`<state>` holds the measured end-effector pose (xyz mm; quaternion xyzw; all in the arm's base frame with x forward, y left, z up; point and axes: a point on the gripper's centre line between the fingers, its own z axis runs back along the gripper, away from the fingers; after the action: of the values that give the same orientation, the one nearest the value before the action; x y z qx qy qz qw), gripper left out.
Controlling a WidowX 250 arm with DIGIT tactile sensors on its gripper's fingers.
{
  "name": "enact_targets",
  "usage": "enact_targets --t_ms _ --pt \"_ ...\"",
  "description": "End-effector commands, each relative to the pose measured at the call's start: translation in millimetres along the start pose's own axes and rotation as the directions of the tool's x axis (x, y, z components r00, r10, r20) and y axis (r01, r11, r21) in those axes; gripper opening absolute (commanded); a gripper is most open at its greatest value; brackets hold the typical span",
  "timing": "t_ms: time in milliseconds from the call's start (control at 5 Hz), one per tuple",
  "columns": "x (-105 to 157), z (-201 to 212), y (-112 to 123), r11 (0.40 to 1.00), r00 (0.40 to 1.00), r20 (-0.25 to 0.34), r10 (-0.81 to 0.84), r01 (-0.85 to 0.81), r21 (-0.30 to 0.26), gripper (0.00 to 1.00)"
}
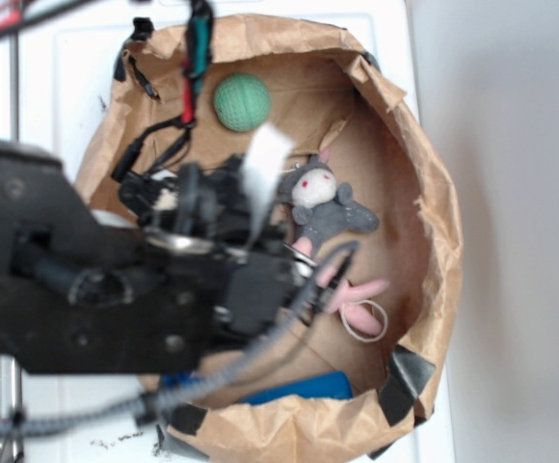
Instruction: Grab the green ball.
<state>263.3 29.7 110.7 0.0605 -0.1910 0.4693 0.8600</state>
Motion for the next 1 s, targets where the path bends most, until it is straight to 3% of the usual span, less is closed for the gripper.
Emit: enact_targets --t_ms 0,200,400,600,800 --pt "27.9 -14.0 7.9 0.999 0.994 0.109 0.010 -0.006 -0.034 1.00" --pt "45.6 -16.9 9.6 0.998 0.988 0.142 0.055 -0.050 -0.041 1.00" --pt "64.6 -15.9 12.9 0.996 0.989 0.112 0.093 -0.091 -0.028 1.00" --pt "79.5 -22.4 8.2 0.976 0.969 0.131 0.210 -0.216 0.038 1.00" --pt "79.5 -22.4 8.2 0.976 0.969 0.131 0.210 -0.216 0.038 1.00"
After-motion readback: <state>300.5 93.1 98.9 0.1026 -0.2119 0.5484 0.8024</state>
